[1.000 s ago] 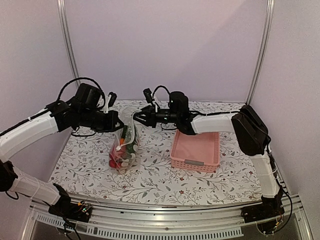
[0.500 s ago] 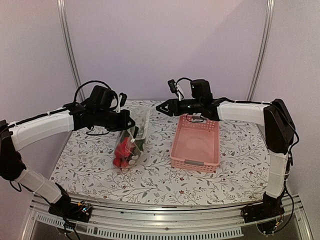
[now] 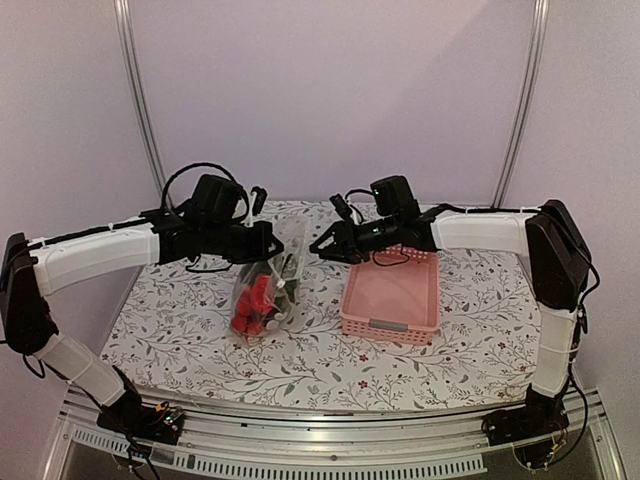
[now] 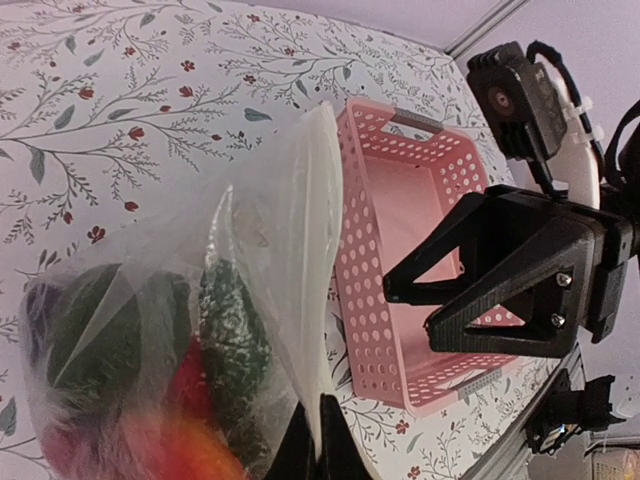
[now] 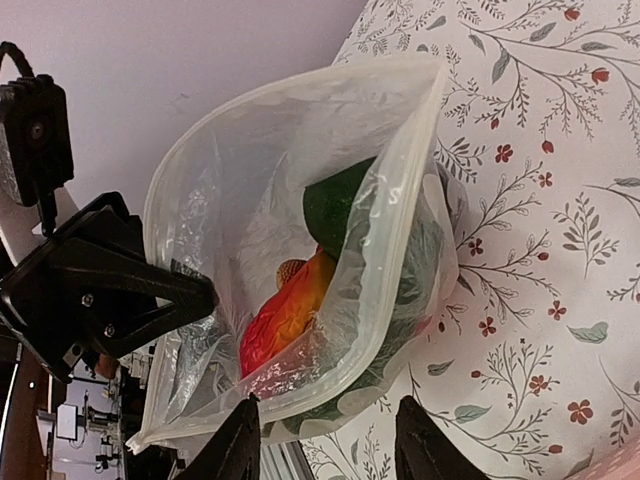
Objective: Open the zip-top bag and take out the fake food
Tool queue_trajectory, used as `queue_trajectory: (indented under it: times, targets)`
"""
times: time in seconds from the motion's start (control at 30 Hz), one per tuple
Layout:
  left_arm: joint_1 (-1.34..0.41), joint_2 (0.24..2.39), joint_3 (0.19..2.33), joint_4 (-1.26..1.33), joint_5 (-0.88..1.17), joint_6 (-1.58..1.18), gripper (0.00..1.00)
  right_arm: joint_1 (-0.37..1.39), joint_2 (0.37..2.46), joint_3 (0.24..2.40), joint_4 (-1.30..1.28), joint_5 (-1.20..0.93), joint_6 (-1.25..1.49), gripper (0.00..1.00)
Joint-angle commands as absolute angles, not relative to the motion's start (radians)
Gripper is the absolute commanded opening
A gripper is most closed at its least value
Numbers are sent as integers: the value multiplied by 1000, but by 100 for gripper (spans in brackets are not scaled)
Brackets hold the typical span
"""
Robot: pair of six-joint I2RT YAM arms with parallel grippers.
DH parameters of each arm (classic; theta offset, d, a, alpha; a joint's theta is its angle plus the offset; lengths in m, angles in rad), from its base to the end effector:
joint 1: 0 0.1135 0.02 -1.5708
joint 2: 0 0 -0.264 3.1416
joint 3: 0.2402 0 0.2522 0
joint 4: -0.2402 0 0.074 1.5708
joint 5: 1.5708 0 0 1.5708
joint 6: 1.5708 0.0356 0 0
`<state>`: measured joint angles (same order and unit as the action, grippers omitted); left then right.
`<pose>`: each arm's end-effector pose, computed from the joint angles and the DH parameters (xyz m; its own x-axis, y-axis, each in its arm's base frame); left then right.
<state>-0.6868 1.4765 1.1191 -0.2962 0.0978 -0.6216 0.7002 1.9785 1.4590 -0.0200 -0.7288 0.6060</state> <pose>0.2549 -0.2135 0.2803 -0.7846 -0.1061 -0.6108 0.2879 0.8102 -0.5106 0.3314 0.3103 0.2347 -0.8456 -0.1569 -0.5103 -0.5305 0.3548 0.7699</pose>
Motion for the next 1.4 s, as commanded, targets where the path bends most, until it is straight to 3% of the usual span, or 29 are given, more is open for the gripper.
queue_trajectory:
  times: [0.0, 0.47, 0.6, 0.97, 1.23, 1.37]
  targets:
    - [-710, 1480, 1114, -253, 86, -624, 0, 719, 2023, 1433, 53, -812, 721, 44]
    - [-735, 1470, 1094, -235, 85, -611, 0, 757, 2118, 1459, 180, -792, 914, 50]
    - [-738, 1468, 1091, -234, 85, -607, 0, 758, 2105, 1441, 145, -725, 920, 59]
    - [-740, 1449, 1078, -231, 69, -605, 0, 768, 2097, 1442, 16, -634, 907, 65]
    - [-739, 1443, 1075, -231, 73, -600, 0, 767, 2031, 1426, -85, -572, 851, 65]
    - [-739, 1444, 1072, -226, 85, -600, 0, 767, 2045, 1429, 28, -633, 879, 57]
